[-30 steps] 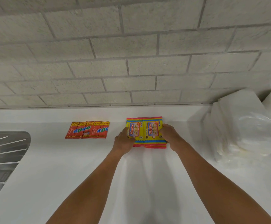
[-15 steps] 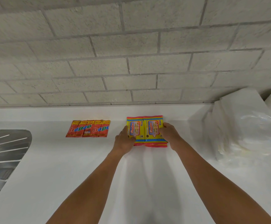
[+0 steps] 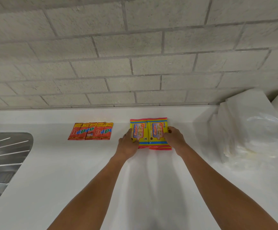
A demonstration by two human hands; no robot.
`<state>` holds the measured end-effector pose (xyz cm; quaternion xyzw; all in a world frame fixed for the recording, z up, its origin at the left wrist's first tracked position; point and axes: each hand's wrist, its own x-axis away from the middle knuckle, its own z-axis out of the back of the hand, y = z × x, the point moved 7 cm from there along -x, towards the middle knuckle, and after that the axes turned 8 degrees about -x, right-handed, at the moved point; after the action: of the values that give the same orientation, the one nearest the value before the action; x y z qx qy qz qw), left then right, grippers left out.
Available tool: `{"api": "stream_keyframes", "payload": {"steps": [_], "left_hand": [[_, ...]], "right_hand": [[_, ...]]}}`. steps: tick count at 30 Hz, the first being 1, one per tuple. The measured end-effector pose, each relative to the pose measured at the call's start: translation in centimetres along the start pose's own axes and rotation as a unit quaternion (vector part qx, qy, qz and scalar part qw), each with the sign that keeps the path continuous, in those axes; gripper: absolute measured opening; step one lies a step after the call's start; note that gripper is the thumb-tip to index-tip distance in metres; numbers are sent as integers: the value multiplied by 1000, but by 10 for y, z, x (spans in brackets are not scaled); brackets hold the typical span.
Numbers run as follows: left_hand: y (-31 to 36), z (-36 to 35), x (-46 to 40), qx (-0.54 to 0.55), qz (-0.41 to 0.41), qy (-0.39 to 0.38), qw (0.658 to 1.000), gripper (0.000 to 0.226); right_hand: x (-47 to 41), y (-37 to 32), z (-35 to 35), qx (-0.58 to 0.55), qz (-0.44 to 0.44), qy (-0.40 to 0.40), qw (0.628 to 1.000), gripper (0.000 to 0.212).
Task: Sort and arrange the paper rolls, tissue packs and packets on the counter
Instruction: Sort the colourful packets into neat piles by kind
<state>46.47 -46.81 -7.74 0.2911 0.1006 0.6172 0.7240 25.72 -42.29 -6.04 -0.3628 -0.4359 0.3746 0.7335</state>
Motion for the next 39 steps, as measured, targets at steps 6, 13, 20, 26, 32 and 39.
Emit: {"api": "stream_keyframes", "payload": {"steps": [6, 13, 20, 26, 32, 39], "left_hand": [[6, 2, 15, -14, -16, 10, 1000, 51], [3, 5, 44, -50, -32, 29, 998, 59], [20, 14, 98, -53, -54, 58, 995, 66], [34, 18, 152, -29, -79, 82, 993, 66], [46, 16, 194, -13, -103, 89, 991, 65], [69, -1, 222, 1, -138, 49, 989, 65]], "right_hand": [[10, -1, 2, 27, 17, -4, 999, 28], [36, -2, 12, 79, 42, 3, 996, 51], [87, 1, 23, 67, 82, -27, 994, 52], [136, 17, 35, 19, 89, -39, 995, 51], [173, 30, 46, -3, 79, -36, 996, 54], [212, 46, 70, -40, 62, -19, 997, 51]]}}
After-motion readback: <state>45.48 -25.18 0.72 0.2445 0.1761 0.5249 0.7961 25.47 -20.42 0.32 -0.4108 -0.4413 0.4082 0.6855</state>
